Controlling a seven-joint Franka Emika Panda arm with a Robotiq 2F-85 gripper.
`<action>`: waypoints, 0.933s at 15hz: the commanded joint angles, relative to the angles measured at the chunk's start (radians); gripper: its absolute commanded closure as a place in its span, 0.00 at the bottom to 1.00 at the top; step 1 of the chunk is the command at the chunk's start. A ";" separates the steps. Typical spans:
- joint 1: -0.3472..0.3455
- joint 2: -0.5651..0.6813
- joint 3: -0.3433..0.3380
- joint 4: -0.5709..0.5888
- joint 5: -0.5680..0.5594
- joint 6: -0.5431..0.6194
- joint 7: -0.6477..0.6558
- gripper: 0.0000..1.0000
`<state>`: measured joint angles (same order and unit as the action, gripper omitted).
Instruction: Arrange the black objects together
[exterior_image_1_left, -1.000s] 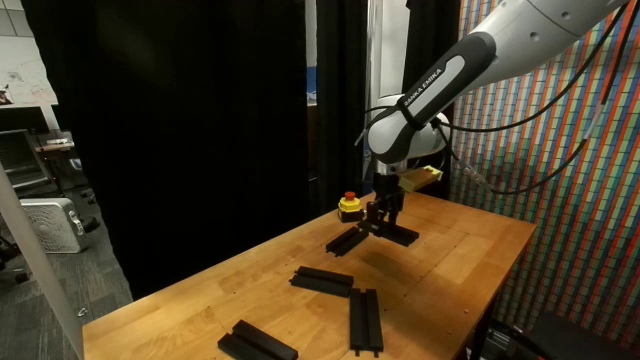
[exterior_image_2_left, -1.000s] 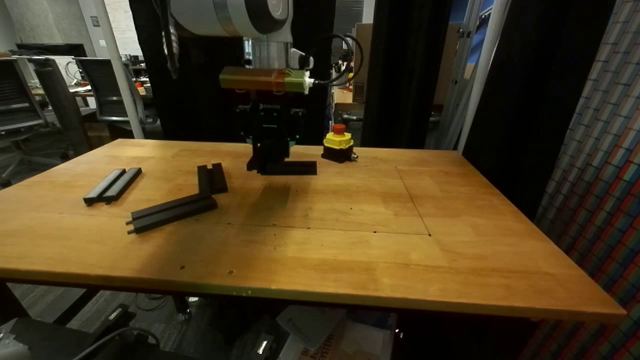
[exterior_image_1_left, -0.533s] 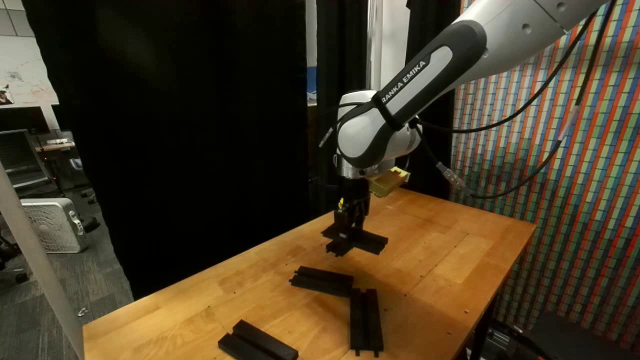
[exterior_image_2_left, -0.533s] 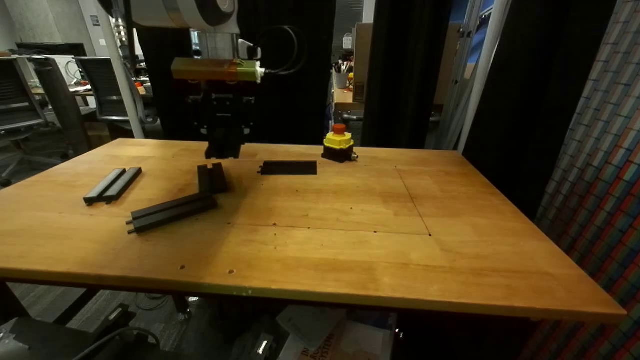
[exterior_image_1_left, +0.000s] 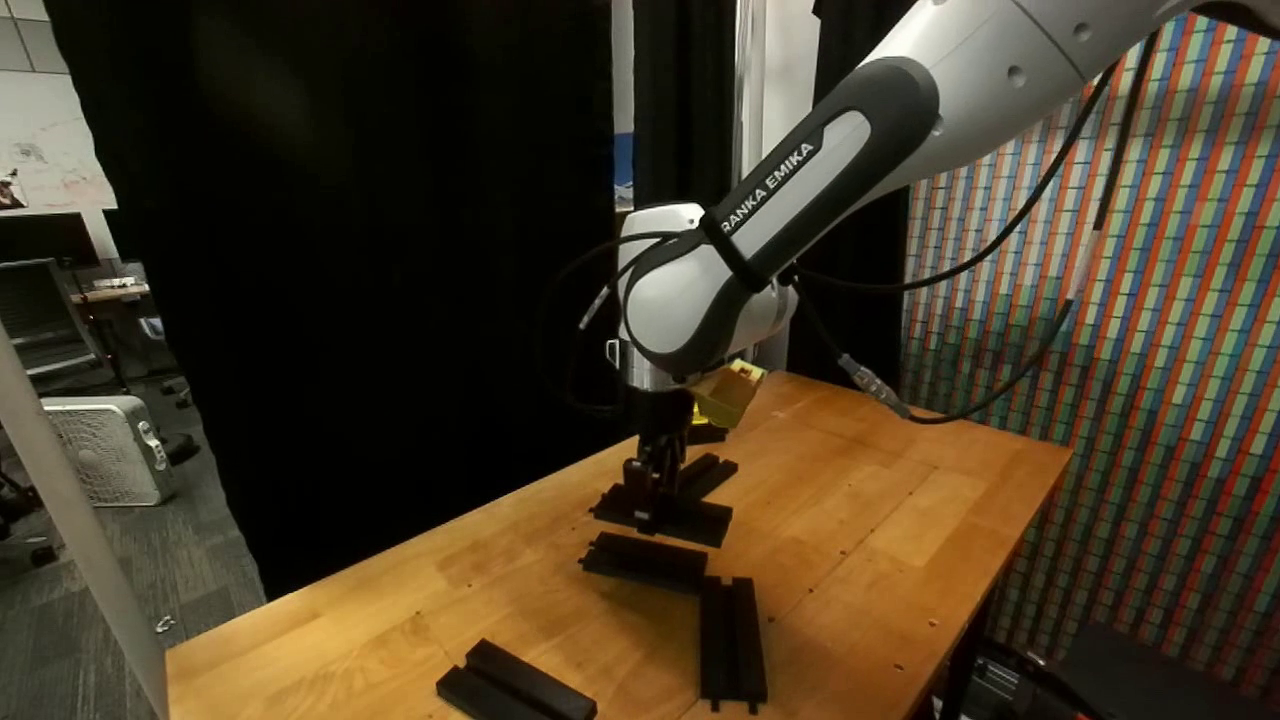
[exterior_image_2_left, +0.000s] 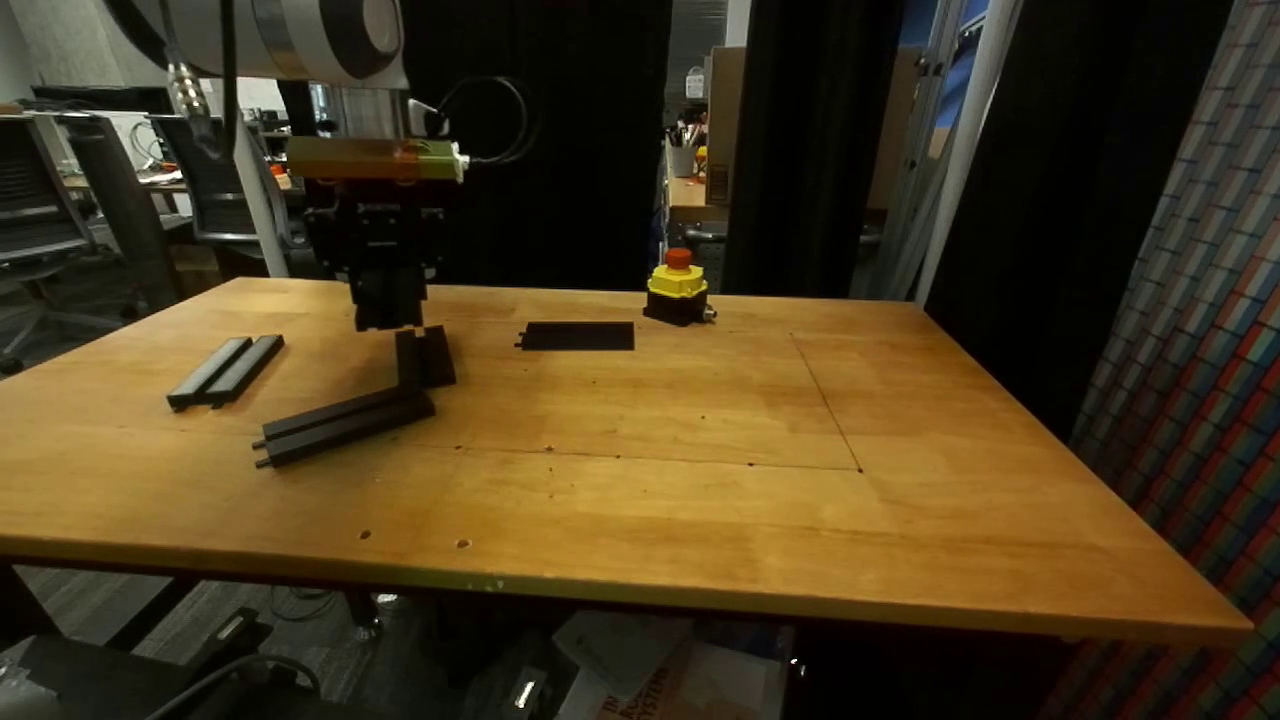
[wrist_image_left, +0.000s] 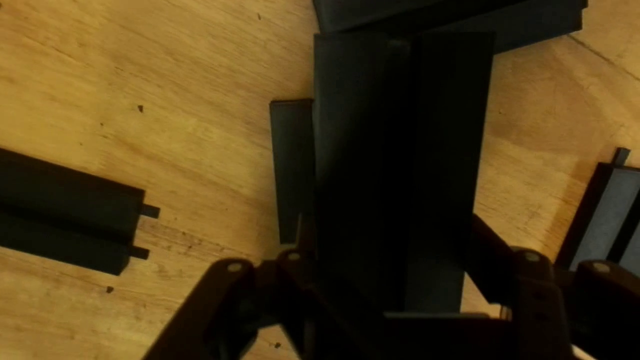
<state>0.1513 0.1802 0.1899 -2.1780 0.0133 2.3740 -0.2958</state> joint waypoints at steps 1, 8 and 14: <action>0.005 0.049 0.009 0.034 -0.022 0.037 -0.039 0.54; -0.001 0.151 0.001 0.106 -0.094 0.053 -0.058 0.54; -0.011 0.237 -0.005 0.187 -0.096 0.050 -0.046 0.54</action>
<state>0.1449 0.3734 0.1889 -2.0511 -0.0684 2.4236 -0.3442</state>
